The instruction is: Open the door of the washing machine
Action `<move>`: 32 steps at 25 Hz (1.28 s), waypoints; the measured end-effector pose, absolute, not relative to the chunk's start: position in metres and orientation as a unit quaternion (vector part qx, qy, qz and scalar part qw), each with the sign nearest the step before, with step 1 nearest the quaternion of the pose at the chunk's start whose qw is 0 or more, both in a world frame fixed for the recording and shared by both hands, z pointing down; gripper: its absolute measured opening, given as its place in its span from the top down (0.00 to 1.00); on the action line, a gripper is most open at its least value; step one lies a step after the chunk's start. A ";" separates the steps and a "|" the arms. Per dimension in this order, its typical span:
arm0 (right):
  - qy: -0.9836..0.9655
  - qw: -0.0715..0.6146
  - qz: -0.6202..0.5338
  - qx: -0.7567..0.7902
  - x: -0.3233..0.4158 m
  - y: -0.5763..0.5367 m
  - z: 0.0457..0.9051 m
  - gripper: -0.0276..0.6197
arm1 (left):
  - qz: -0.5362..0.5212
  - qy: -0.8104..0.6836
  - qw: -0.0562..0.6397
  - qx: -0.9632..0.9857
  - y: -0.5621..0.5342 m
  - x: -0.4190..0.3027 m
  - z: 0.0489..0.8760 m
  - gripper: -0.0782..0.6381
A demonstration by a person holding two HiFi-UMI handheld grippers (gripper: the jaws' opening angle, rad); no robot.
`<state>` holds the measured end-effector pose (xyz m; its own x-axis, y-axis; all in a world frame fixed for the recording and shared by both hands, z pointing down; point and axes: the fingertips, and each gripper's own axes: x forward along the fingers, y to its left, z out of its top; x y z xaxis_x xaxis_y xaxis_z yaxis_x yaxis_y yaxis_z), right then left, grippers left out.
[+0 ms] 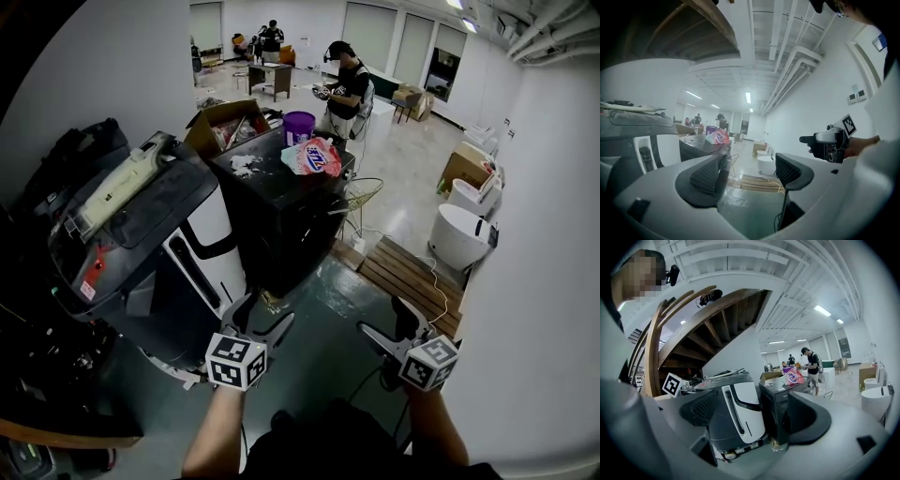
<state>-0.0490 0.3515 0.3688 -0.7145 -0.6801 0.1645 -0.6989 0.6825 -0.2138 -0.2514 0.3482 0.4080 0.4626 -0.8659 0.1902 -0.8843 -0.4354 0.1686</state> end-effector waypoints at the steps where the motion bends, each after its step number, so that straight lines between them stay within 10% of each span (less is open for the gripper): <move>1: -0.917 0.036 0.132 0.374 -0.051 0.349 0.370 0.24 | 0.038 -0.519 0.124 0.845 0.348 -0.254 0.409 0.35; 14: -0.930 0.003 0.143 0.339 -0.042 0.255 0.375 0.25 | 0.055 -0.534 0.143 0.832 0.271 -0.236 0.415 0.35; 32: -0.906 -0.033 0.187 0.377 0.149 0.065 0.391 0.25 | 0.089 -0.471 0.144 0.866 0.049 -0.033 0.415 0.36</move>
<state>0.1489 0.0654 0.3906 -0.7135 -0.6959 0.0812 -0.6711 0.6455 -0.3647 -0.0330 0.0494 0.4154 0.5401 -0.7904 0.2890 -0.8414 -0.5143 0.1659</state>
